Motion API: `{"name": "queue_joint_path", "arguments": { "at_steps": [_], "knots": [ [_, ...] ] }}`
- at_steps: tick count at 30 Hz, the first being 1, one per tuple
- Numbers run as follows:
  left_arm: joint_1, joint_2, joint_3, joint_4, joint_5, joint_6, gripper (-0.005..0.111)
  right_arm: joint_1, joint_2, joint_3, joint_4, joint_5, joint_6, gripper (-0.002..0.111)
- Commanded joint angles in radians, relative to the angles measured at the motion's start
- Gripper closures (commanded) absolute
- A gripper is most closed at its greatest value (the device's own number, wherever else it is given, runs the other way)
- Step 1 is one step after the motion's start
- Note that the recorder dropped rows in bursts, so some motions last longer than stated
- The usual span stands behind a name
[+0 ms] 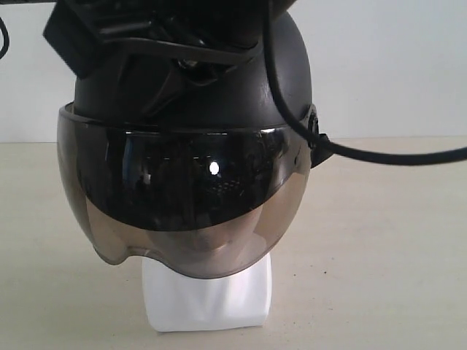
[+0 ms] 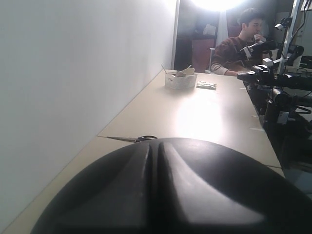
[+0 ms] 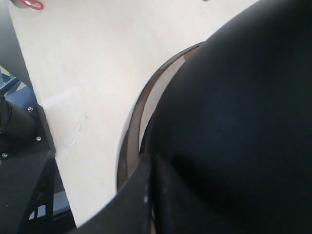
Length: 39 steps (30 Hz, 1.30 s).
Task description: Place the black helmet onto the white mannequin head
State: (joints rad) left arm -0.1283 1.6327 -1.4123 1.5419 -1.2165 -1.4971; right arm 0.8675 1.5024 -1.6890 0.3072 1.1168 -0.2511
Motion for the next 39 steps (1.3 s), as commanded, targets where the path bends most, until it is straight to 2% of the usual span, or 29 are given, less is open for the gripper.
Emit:
{"name": "queue_joint_path", "arguments": {
  "at_steps": [1,14,39],
  "knots": [
    [-0.013,0.000,0.004,0.069,-0.005,-0.013,0.102,0.002,-0.004,0.003,-0.008,0.027,0.006,0.108],
    [-0.013,0.000,0.004,0.076,-0.005,-0.013,0.102,0.002,-0.004,0.132,0.001,-0.011,0.010,0.108],
    [-0.013,0.000,0.004,0.092,-0.005,-0.013,0.102,0.002,-0.004,0.133,0.004,0.012,0.010,0.108]
  ]
}}
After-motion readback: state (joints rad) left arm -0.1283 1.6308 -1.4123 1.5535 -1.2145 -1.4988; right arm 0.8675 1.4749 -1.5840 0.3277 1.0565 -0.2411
